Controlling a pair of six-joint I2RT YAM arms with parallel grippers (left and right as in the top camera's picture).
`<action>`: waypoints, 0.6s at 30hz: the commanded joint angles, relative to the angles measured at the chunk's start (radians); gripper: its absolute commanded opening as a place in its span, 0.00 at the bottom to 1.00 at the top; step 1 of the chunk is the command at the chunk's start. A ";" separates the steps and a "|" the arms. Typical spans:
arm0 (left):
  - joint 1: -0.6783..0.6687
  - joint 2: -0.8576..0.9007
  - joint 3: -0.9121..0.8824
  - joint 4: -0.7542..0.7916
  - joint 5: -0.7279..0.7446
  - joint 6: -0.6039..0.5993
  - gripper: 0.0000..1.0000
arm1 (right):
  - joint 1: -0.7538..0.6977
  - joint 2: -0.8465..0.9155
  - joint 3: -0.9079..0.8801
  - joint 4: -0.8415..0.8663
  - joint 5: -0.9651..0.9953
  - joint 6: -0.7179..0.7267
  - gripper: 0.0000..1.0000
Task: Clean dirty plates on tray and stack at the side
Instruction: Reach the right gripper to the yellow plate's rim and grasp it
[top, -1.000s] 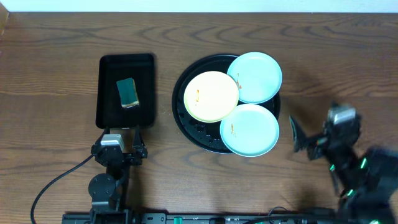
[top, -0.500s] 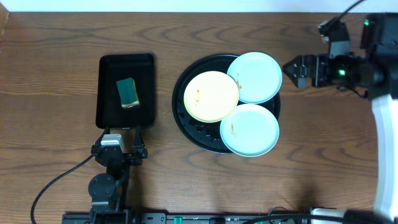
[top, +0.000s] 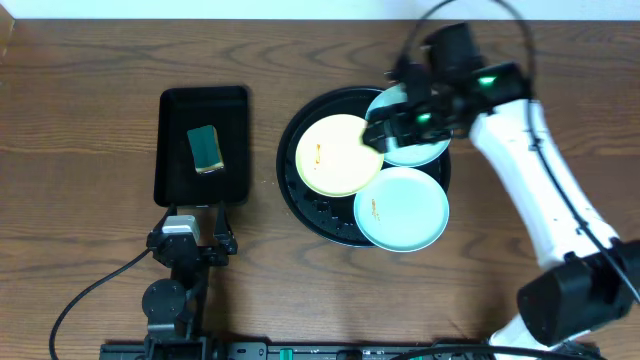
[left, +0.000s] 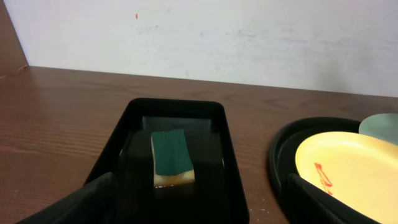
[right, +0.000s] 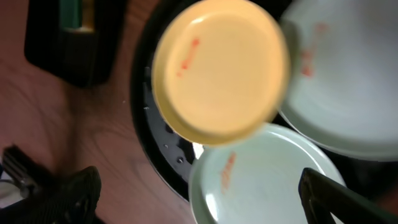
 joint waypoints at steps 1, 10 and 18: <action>0.004 -0.006 -0.015 -0.035 0.023 0.014 0.84 | 0.038 0.024 -0.004 0.040 0.084 0.048 0.67; 0.004 -0.006 -0.015 -0.035 0.023 0.014 0.84 | 0.122 0.133 -0.005 0.045 0.448 0.353 0.49; 0.004 -0.006 -0.015 -0.035 0.023 0.014 0.84 | 0.110 0.277 -0.005 0.068 0.501 0.387 0.36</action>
